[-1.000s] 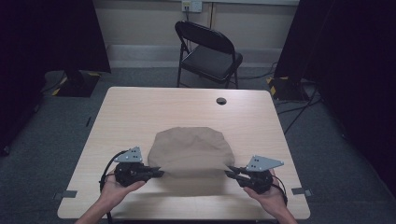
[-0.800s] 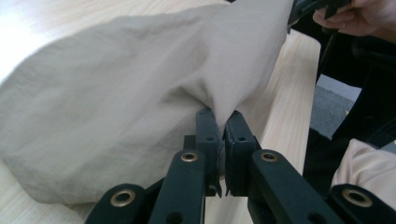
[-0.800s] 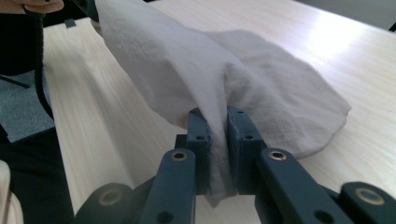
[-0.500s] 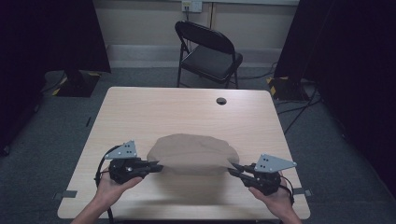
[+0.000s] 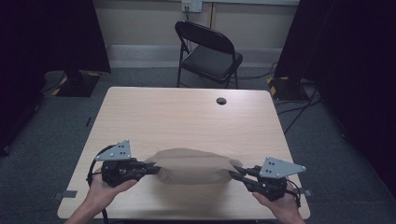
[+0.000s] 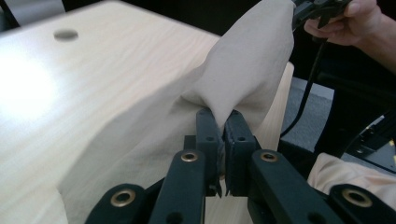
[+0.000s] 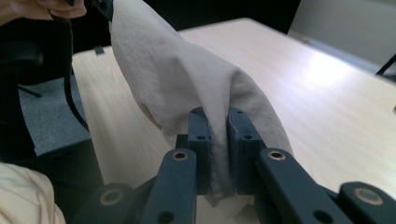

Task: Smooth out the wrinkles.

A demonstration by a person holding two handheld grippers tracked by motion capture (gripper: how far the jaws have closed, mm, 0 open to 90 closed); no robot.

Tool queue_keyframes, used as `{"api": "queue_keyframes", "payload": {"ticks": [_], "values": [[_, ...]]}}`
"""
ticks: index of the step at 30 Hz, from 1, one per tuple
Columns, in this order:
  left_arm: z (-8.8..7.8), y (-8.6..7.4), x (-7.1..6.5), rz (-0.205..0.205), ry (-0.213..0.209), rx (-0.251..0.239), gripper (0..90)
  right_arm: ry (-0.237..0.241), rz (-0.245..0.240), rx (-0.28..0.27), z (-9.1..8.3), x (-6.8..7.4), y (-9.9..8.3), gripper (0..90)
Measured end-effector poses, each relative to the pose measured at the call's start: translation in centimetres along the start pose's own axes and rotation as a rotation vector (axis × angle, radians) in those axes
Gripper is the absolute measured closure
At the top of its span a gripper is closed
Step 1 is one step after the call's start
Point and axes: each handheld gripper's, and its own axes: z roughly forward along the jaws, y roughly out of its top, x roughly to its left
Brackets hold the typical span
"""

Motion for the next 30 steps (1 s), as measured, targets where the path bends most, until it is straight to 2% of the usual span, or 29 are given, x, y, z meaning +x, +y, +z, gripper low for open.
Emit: {"api": "queue_keyframes", "payload": {"ticks": [4, 6, 7, 8, 10, 12, 15, 18, 23, 24, 25, 26, 28, 29, 30], "values": [[1.6, -0.7, 1.8, -0.050, -0.012, 0.033, 86.7, 0.011, 0.029, 0.023, 1.0, -1.0, -0.8, 81.2], [2.4, -0.8, 2.9, -0.078, -0.012, 0.053, 86.7, 0.009, 0.048, 0.042, 1.8, -1.9, -1.1, 80.8], [2.7, -0.9, 3.4, -0.085, -0.017, 0.061, 86.7, 0.006, 0.067, 0.058, 2.5, -2.9, -1.4, 80.0], [3.0, -0.9, 3.8, -0.096, -0.018, 0.062, 86.7, 0.006, 0.067, 0.058, 2.5, -2.9, -1.4, 80.0], [3.5, -1.1, 4.6, -0.118, -0.023, 0.060, 86.7, 0.003, 0.091, 0.066, 3.2, -3.8, -1.6, 79.0], [4.0, -1.3, 5.4, -0.131, -0.016, 0.070, 86.7, -0.010, 0.101, 0.069, 3.7, -4.5, -1.8, 77.7], [4.5, -1.3, 6.4, -0.165, -0.012, 0.061, 86.7, -0.021, 0.111, 0.069, 4.5, -5.7, -1.8, 75.5], [5.1, -1.2, 7.2, -0.190, -0.014, 0.054, 86.7, -0.026, 0.131, 0.069, 5.3, -6.8, -1.8, 79.7], [6.1, -1.5, 8.6, -0.215, 0.002, 0.075, 86.6, -0.028, 0.146, 0.098, 7.0, -8.2, -2.1, 83.8], [6.5, -1.7, 9.4, -0.235, 0.017, 0.078, 86.6, -0.030, 0.162, 0.110, 7.6, -8.9, -2.1, 83.8], [6.5, -1.7, 9.4, -0.235, 0.017, 0.078, 86.6, -0.030, 0.162, 0.110, 7.6, -8.9, -2.1, 83.8], [6.7, -1.9, 10.0, -0.253, 0.017, 0.076, 86.6, -0.039, 0.177, 0.117, 8.2, -9.5, -2.2, 83.4], [7.3, -2.0, 10.9, -0.264, 0.032, 0.074, 86.6, -0.043, 0.185, 0.120, 8.5, -9.9, -2.4, 83.1], [8.0, -2.1, 11.9, -0.288, 0.047, 0.082, 86.6, -0.062, 0.205, 0.134, 9.4, -10.5, -2.6, 81.1], [8.0, -2.1, 11.9, -0.288, 0.047, 0.082, 86.6, -0.062, 0.205, 0.134, 9.4, -10.5, -2.6, 81.1]]}}
